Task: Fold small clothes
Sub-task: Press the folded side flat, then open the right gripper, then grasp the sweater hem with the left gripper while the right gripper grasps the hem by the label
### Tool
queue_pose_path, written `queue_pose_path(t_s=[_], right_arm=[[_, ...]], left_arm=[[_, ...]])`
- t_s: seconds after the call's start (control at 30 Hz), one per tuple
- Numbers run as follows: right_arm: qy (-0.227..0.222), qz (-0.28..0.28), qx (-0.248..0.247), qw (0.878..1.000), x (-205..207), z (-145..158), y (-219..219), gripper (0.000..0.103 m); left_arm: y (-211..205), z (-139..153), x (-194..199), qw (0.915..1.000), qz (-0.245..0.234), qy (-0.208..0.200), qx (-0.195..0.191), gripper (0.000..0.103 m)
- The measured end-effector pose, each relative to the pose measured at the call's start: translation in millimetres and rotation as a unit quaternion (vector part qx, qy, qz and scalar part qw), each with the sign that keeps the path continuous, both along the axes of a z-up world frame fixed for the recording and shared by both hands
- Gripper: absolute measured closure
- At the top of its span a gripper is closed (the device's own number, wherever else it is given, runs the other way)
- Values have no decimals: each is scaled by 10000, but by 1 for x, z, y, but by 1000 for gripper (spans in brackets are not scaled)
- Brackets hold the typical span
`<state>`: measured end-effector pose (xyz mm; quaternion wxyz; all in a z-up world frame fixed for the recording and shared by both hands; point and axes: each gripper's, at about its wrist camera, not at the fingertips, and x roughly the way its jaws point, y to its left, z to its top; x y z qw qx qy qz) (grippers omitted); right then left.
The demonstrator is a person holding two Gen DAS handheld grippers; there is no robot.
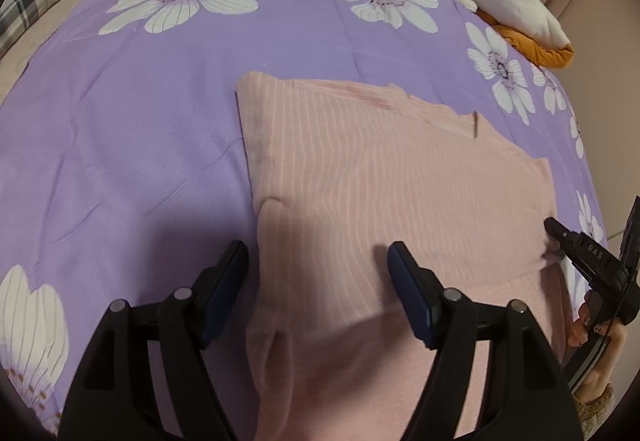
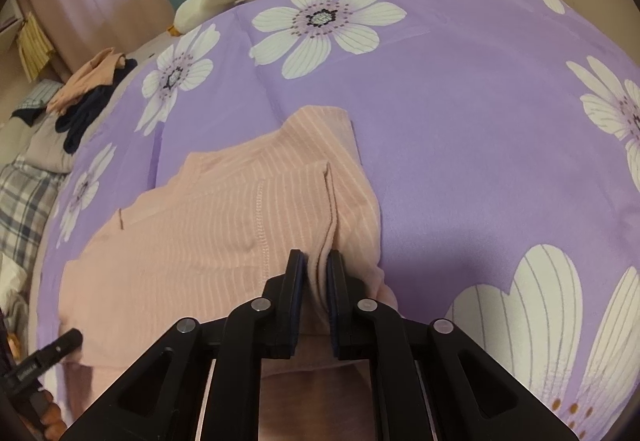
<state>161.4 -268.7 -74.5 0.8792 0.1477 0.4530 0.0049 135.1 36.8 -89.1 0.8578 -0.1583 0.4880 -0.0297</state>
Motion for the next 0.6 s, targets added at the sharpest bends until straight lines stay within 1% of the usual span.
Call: queue_pose_path(t_s=[0.03, 0.07, 0.1, 0.13, 0.17, 0.2, 0.23, 0.33, 0.43, 0.53, 0.6], right_arm=[[-52, 42, 88, 9999, -4, 6, 0, 75], [-120, 83, 174, 9997, -8, 11, -1, 67], [-203, 112, 261, 9994, -13, 16, -1, 51], [-356, 139, 344, 9987, -19, 24, -2, 37], [-498, 160, 402, 9978, -27, 35, -3, 32], [-573, 169, 410, 9974, -33, 43, -4, 27], [-639, 170, 404, 9970, -40, 52, -6, 27], [-837, 216, 403, 9954, -63, 76, -13, 26], [-1009, 312, 317, 9939, -94, 91, -21, 23], [-968, 315, 150, 9947, -120, 88, -30, 23], [-859, 322, 80, 9958, -131, 81, -34, 23]], left_arm=[[0, 5, -5, 10000, -6, -70, -24, 31], [1, 12, -10, 9999, -10, -155, -36, 31], [2, 21, -16, 9996, -2, -263, -40, 30], [4, 30, -23, 9993, 28, -370, -47, 26], [5, 37, -30, 9989, 53, -463, -72, 23], [8, 45, -38, 9982, 88, -576, -126, 18], [10, 51, -45, 9976, 112, -655, -175, 16], [13, 67, -71, 9961, 61, -836, -264, 16], [14, 68, -94, 9968, -11, -794, -116, 16], [16, 58, -117, 9978, -78, -650, -57, 16], [17, 45, -135, 9987, -143, -484, -50, 16]])
